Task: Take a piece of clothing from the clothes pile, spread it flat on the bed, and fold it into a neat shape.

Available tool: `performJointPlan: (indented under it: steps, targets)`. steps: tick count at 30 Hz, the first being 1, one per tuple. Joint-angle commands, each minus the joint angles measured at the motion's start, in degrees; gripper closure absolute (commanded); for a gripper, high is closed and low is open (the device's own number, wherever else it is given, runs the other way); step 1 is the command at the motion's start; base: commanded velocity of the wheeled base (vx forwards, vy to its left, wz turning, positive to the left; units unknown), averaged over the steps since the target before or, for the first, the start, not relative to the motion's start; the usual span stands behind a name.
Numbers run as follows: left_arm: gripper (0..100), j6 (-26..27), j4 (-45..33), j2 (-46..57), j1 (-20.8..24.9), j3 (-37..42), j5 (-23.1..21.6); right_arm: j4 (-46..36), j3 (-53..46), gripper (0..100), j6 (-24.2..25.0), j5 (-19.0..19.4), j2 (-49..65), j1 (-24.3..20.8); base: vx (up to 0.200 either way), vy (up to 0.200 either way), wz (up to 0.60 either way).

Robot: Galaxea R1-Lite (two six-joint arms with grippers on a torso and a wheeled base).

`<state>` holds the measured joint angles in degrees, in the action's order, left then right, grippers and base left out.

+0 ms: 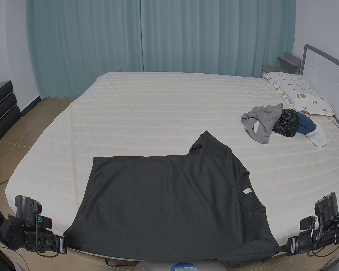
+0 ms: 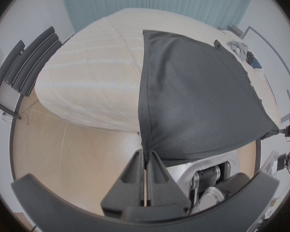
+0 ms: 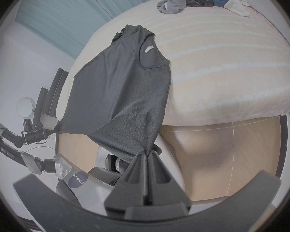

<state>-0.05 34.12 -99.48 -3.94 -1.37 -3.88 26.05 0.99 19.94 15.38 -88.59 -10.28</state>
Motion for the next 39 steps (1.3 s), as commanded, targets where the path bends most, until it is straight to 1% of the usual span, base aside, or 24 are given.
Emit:
performJointPlan:
  steps: [1, 3, 5, 6, 8, 10, 13, 19, 26, 29, 39]
  targets:
    - [100, -0.7, 0.8, 0.9, 0.2, -4.6, 0.2, 0.3, 1.9, 100, 0.1, 0.0, 1.1, 0.4, 0.0, 0.0, 0.0]
    - [100, -2.4, 0.9, 0.9, 0.0, -6.4, 0.4, 0.2, 3.5, 100, 0.4, -0.1, 1.1, 0.4, 0.0, 0.0, 0.0]
    - [100, -5.8, 0.9, 0.9, 0.2, -9.2, 0.5, 0.3, 5.5, 100, 0.8, -0.2, 0.8, 0.8, 0.0, 0.0, 0.0]
    - [100, -8.4, 0.9, 0.9, 0.3, -11.1, 0.5, 0.2, 7.4, 100, 0.9, -0.1, 0.5, 1.5, 0.0, 0.0, 0.0]
    - [100, -9.5, 0.9, 0.9, 0.4, -12.0, 0.5, 0.2, 8.3, 100, 0.8, 0.0, 0.4, 1.8, 0.0, 0.0, 0.0]
    - [100, -11.8, 0.8, 1.1, 0.9, -13.9, 0.9, 0.2, 10.9, 100, 0.9, 0.3, -0.9, 2.1, 0.0, 0.0, 0.0]
    - [100, -12.3, 0.6, 1.2, 1.0, -14.6, 0.9, 0.3, 13.3, 100, 0.9, -0.4, -4.3, 2.2, 0.0, 0.0, 0.0]
    - [100, -12.3, 0.3, 0.8, 1.1, -15.3, 0.9, 0.3, 17.4, 100, 1.0, -0.2, -7.6, 2.2, 0.0, 0.0, 0.0]
    - [100, -12.8, 0.1, -0.9, 1.1, -17.6, 1.1, 0.3, 21.2, 100, 1.6, -0.2, -7.2, 2.8, 0.0, 0.0, 0.0]
    - [100, -14.2, -0.7, -0.5, 1.1, -18.3, 1.1, 0.3, 22.1, 100, 1.8, -0.2, -6.5, 3.5, 0.0, 0.0, 0.0]
    - [100, -14.5, -1.2, -0.5, 1.1, -17.0, 0.4, 0.1, 22.0, 100, 1.9, -0.2, -2.6, 3.0, 0.0, 0.0, 0.0]
